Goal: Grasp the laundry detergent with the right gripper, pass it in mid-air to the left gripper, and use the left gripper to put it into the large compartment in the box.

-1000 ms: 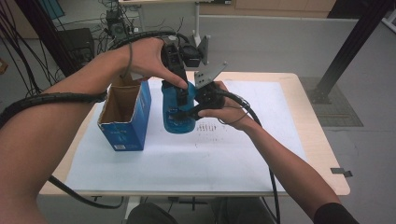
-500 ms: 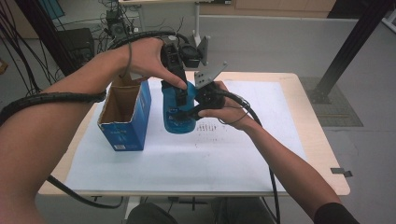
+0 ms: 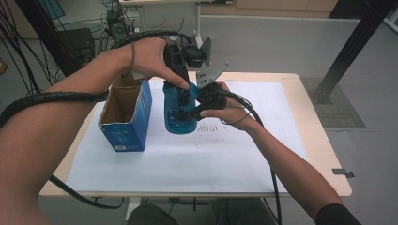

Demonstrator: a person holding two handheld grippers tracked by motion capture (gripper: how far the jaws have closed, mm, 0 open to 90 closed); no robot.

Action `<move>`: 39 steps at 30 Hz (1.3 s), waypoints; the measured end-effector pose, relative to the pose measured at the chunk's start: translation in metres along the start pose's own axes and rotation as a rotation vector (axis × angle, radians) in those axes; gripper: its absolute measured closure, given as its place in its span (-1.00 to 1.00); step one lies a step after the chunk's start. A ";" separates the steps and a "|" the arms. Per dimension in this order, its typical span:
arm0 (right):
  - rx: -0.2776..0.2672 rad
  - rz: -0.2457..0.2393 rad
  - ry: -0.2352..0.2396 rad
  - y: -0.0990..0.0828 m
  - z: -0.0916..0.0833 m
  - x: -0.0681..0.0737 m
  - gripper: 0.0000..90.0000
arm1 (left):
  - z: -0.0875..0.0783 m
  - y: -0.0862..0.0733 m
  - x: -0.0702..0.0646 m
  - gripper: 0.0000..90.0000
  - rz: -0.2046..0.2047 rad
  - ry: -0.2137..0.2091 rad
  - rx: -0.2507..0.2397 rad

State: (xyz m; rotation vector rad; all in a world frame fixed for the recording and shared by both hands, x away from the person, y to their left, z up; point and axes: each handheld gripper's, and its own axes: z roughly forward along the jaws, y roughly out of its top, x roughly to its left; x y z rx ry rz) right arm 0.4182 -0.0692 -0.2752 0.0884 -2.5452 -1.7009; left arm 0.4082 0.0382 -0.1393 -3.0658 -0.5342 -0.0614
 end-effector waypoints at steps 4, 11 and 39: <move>0.000 0.006 0.005 0.000 -0.001 0.000 0.00 | 0.000 -0.001 0.000 -0.81 -0.003 0.000 0.002; -0.001 -0.001 0.000 0.000 -0.002 0.000 0.00 | 0.001 0.000 0.000 -0.80 0.002 -0.001 0.007; -0.001 -0.021 -0.001 -0.001 -0.003 0.001 0.00 | 0.001 0.003 -0.006 -0.22 0.057 0.005 0.014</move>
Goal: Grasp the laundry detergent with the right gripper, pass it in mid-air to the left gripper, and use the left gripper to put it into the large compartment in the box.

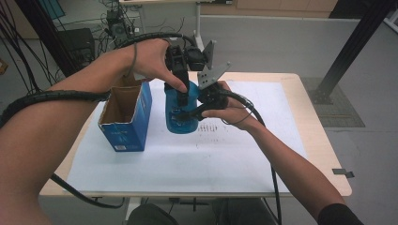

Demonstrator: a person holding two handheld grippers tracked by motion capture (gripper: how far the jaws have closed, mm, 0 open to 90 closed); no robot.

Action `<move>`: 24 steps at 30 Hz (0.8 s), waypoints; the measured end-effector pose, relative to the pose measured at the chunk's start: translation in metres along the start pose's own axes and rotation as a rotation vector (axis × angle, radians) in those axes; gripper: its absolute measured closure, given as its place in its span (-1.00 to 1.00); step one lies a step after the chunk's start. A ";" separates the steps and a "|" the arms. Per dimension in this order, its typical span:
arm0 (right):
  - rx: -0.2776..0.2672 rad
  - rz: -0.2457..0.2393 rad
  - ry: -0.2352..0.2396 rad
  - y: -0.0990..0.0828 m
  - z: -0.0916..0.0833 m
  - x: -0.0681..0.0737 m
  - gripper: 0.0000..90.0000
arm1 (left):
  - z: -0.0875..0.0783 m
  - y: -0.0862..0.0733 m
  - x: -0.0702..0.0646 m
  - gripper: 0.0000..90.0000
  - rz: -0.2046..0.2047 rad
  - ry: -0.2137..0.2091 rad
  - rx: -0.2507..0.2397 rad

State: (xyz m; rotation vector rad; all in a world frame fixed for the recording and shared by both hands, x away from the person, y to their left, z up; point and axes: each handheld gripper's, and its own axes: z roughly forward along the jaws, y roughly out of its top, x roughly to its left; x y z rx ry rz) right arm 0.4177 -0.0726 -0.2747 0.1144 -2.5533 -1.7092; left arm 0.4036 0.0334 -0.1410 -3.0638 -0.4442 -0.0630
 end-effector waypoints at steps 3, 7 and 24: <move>-0.002 -0.005 0.000 0.000 0.000 0.000 -0.01 | 0.000 0.000 0.000 -0.21 0.004 0.002 -0.001; 0.003 -0.006 0.000 -0.001 0.001 0.000 -0.01 | 0.002 0.000 -0.001 -0.20 0.009 0.005 0.005; 0.007 0.001 0.000 -0.003 0.001 0.001 -0.02 | 0.004 0.002 -0.002 -0.20 0.012 0.009 0.012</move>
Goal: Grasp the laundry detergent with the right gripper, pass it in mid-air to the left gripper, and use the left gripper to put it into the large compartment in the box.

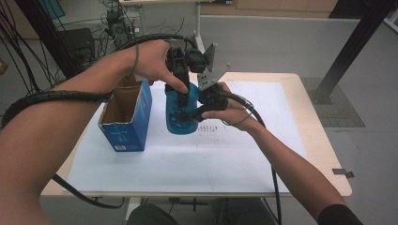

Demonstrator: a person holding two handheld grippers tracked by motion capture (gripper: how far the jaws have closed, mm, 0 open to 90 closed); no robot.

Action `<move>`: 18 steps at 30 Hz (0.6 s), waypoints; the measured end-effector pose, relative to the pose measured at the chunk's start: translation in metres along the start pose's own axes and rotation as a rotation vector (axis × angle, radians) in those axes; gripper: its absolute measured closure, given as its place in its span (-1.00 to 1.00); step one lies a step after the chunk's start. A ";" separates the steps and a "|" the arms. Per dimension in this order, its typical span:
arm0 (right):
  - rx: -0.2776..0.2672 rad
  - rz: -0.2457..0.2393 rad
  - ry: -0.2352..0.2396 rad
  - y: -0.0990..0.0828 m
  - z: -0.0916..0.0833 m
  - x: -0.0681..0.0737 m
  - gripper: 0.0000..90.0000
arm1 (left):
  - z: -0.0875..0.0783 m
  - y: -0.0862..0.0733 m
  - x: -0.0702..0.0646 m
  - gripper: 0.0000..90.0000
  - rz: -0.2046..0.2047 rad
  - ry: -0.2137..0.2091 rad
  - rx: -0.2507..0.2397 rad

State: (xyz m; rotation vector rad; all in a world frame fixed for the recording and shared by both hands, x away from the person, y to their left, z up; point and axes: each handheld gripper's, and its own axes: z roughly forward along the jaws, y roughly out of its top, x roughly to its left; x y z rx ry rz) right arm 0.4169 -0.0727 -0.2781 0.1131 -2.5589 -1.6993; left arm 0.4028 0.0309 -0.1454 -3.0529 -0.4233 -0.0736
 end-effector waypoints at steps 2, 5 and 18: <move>-0.002 -0.002 -0.003 0.000 0.000 0.000 -0.02 | 0.000 0.000 0.000 -0.20 -0.002 0.003 0.001; 0.004 -0.002 -0.006 0.000 0.000 0.000 -0.02 | 0.001 0.001 0.000 -0.20 0.004 0.002 0.009; 0.012 -0.001 0.005 -0.001 0.002 0.000 -0.03 | 0.002 -0.001 -0.001 -0.19 -0.011 -0.009 0.007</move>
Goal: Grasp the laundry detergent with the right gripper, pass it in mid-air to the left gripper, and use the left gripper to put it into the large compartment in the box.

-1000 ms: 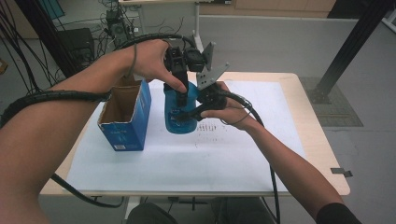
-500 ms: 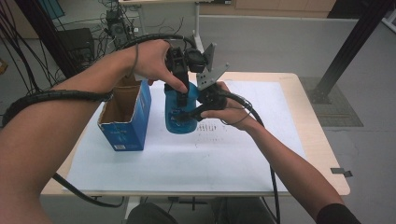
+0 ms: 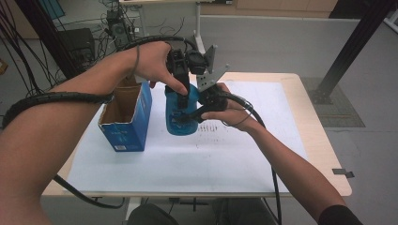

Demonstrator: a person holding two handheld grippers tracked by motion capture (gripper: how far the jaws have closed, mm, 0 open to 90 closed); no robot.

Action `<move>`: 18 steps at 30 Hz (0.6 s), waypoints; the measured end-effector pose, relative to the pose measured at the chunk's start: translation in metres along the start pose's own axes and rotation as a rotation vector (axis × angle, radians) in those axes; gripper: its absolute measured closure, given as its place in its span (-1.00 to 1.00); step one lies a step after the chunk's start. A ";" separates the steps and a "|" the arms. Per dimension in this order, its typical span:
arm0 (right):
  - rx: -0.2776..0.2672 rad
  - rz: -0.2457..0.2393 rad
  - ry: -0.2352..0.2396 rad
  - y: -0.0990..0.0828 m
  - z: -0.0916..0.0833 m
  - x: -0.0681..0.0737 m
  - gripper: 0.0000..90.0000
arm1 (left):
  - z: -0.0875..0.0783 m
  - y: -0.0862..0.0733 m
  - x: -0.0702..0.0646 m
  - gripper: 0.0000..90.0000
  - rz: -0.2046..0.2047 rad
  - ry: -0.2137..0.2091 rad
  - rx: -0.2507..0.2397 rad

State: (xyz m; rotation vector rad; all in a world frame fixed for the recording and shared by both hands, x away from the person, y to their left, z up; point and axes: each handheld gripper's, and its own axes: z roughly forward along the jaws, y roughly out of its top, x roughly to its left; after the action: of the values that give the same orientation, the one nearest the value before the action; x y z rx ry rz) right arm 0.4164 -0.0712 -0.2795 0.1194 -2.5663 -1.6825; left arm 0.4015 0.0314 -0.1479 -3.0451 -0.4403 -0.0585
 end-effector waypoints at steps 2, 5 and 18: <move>0.001 -0.001 0.002 0.000 0.000 0.000 -0.03 | 0.001 0.000 0.000 -0.19 -0.001 -0.001 -0.004; 0.003 0.000 0.007 0.000 0.001 0.000 -0.03 | 0.000 0.000 0.000 -0.19 -0.002 -0.007 0.000; 0.009 -0.002 0.010 -0.001 0.000 -0.001 -0.03 | 0.001 0.000 0.001 -0.19 0.000 -0.012 -0.002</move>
State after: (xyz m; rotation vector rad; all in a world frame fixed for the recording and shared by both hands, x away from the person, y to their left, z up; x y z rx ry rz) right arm 0.4175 -0.0718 -0.2801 0.1298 -2.5678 -1.6670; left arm 0.4027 0.0318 -0.1490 -3.0487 -0.4413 -0.0410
